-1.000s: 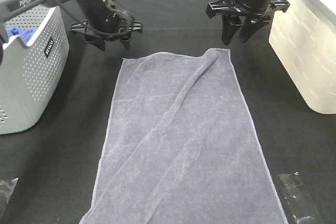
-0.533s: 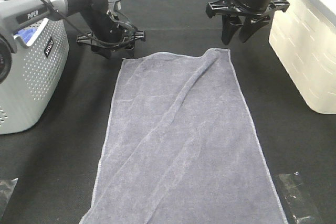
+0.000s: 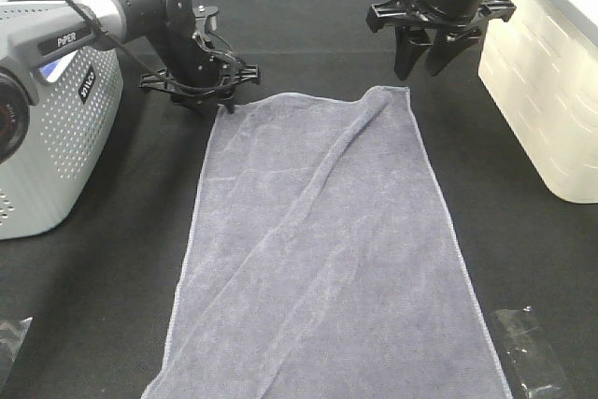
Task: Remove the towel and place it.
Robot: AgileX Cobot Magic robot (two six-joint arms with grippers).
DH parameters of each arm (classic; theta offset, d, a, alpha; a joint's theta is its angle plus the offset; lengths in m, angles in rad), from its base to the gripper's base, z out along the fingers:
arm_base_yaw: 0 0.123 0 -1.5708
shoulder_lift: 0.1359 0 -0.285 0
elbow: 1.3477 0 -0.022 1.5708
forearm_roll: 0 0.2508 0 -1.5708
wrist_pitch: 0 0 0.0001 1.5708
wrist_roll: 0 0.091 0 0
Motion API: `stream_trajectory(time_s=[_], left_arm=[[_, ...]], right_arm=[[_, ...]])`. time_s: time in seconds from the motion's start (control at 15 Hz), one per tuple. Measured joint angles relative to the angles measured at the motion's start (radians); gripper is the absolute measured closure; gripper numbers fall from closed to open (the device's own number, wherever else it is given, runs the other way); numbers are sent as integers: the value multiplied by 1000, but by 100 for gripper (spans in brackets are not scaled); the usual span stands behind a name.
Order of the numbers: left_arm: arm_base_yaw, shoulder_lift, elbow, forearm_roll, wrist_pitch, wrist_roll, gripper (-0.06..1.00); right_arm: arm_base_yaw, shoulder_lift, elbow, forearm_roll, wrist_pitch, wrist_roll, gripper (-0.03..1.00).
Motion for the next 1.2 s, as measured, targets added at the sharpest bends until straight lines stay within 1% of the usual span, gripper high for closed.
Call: stream_trajectory(time_s=[0.13, 0.27, 0.33, 0.47, 0.6, 0.67, 0.73, 0.87, 0.93, 1.07, 1.2], left_arm=[[1, 2, -3, 14, -1, 1, 74], [1, 7, -18, 5, 0, 31, 91], [0, 10, -33, -2, 1, 54, 94], [0, 13, -89, -4, 10, 68, 94], [-1, 13, -152, 21, 34, 73, 94], [-1, 13, -152, 21, 34, 73, 94], [-1, 13, -172, 58, 49, 73, 94], [-1, 13, -175, 85, 72, 73, 94], [-1, 13, -175, 98, 78, 70, 94], [-1, 13, -175, 118, 88, 54, 94], [-1, 13, -175, 150, 93, 51, 94]], right_arm=[[0, 0, 0, 0, 0, 0, 54], [0, 0, 0, 0, 0, 0, 54], [0, 0, 0, 0, 0, 0, 54], [0, 0, 0, -2, -13, 0, 54], [0, 0, 0, -29, -94, 0, 54], [0, 0, 0, -29, -94, 0, 54], [0, 0, 0, -63, -176, 18, 54], [0, 19, -4, -92, -263, 22, 54], [0, 40, -6, -96, -292, 24, 52], [0, 111, -7, -98, -322, 26, 45], [-12, 190, -9, -98, -375, 34, 42]])
